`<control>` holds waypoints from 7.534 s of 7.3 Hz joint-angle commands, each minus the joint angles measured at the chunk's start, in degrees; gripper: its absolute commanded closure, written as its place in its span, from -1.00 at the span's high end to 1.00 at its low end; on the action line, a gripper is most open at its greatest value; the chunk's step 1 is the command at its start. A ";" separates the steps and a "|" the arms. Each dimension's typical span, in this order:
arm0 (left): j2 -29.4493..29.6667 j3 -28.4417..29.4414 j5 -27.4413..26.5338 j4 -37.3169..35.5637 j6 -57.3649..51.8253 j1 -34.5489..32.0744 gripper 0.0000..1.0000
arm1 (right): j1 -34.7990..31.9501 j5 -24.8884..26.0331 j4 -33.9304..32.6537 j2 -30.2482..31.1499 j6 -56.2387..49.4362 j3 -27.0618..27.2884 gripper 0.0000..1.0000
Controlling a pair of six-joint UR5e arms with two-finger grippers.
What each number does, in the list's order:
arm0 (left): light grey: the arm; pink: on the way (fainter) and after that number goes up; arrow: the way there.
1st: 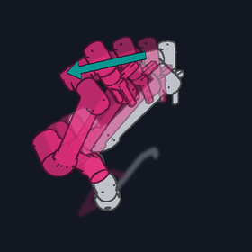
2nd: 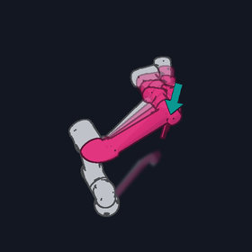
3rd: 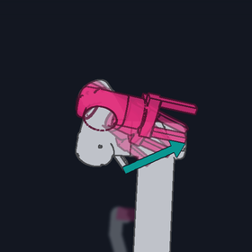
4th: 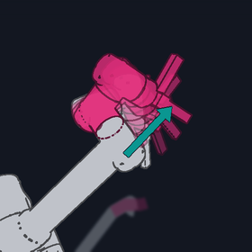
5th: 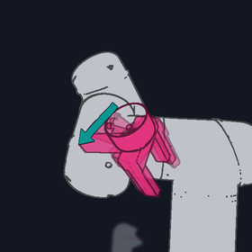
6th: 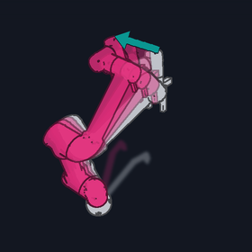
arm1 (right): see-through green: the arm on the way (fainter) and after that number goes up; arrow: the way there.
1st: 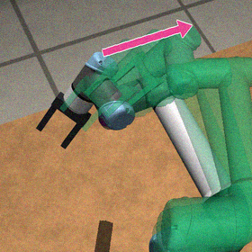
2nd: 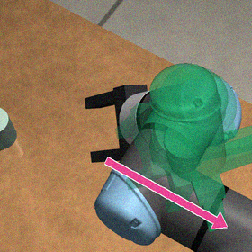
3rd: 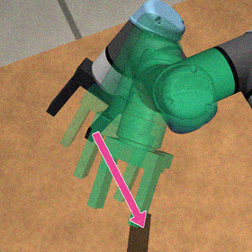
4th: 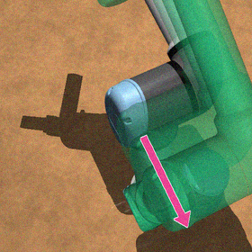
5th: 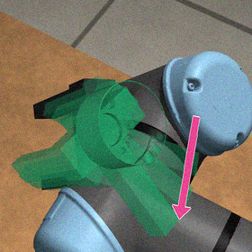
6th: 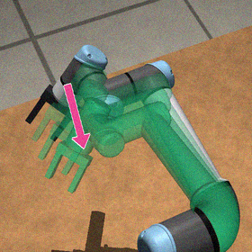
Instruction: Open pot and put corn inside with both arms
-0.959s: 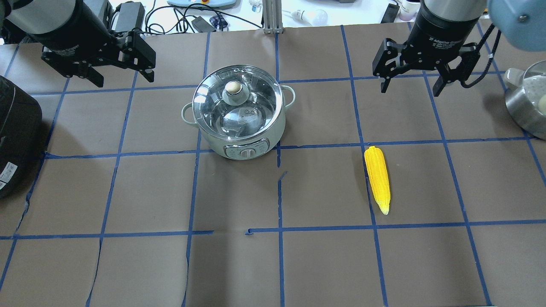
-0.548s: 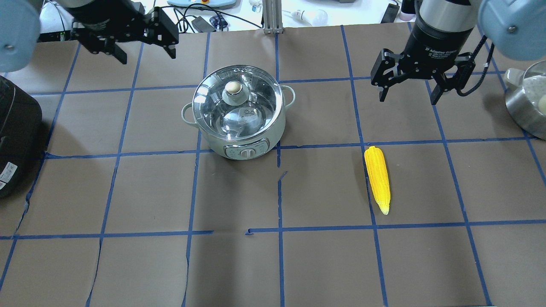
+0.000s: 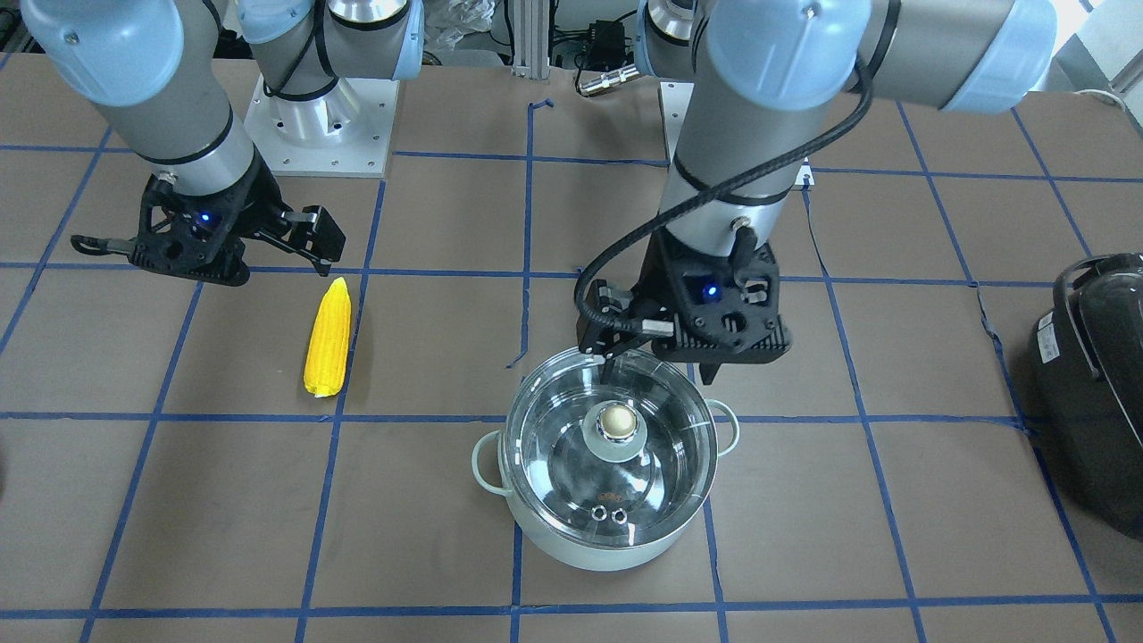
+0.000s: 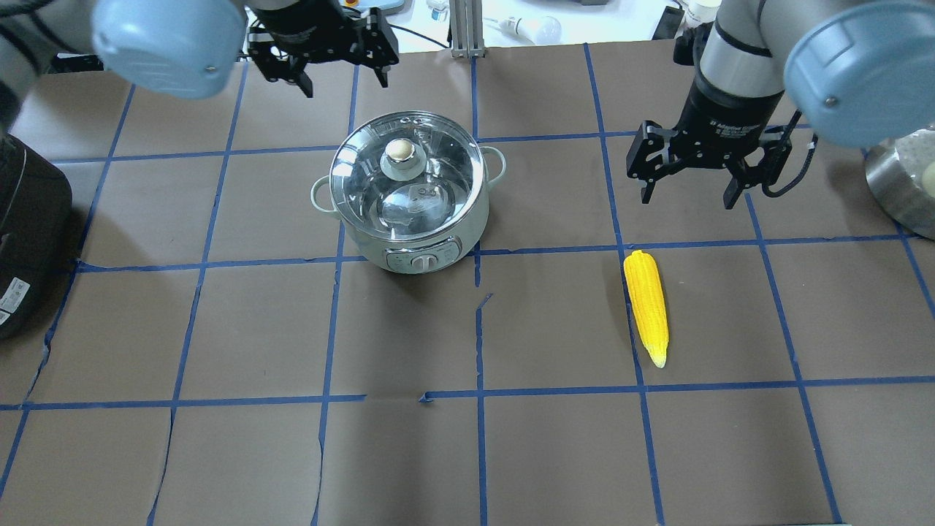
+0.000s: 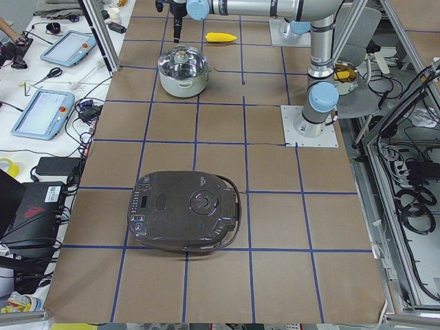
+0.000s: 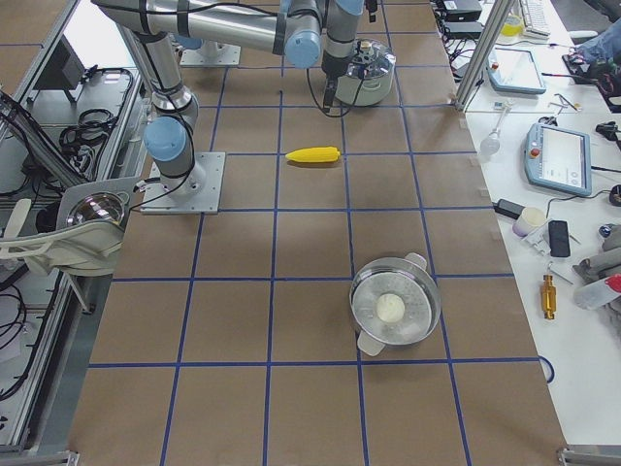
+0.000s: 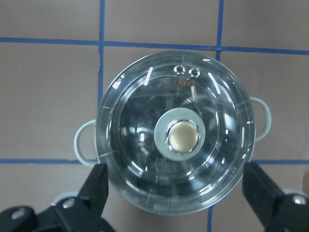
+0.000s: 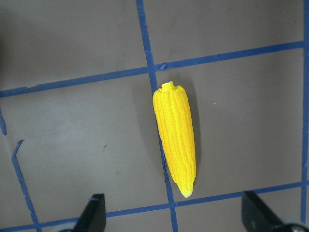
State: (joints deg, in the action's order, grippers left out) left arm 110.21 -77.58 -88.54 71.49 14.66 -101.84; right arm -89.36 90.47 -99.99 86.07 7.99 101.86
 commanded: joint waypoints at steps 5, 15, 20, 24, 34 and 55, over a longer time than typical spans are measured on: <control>4.31 -6.61 -0.85 -9.54 0.72 -0.64 0.96 | 0.32 0.84 -22.07 -4.68 -6.76 19.68 1.00; 1.95 -5.30 -1.03 -5.58 -0.51 -0.38 -1.00 | 2.43 1.45 -34.22 -11.10 -6.93 20.31 -0.73; -2.71 -3.45 -0.94 1.17 -7.80 7.06 -1.00 | -0.45 4.81 -26.28 -9.26 -5.54 9.21 -1.00; -4.22 -6.33 1.61 7.79 -21.46 24.19 -1.00 | -11.77 -0.64 -3.99 -16.16 13.13 -21.37 -1.00; -1.41 -24.98 1.79 -12.22 -37.69 38.03 -1.00 | -24.55 -6.81 -10.13 -36.15 29.91 -40.96 0.38; -13.87 -1.60 -3.71 22.02 -9.91 14.14 0.85 | -0.20 1.46 17.38 3.23 -6.06 -16.34 1.00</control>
State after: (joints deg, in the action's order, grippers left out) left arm 98.22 -79.94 -88.80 91.09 3.64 -84.93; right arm -89.56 91.72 -82.34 89.24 1.94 85.60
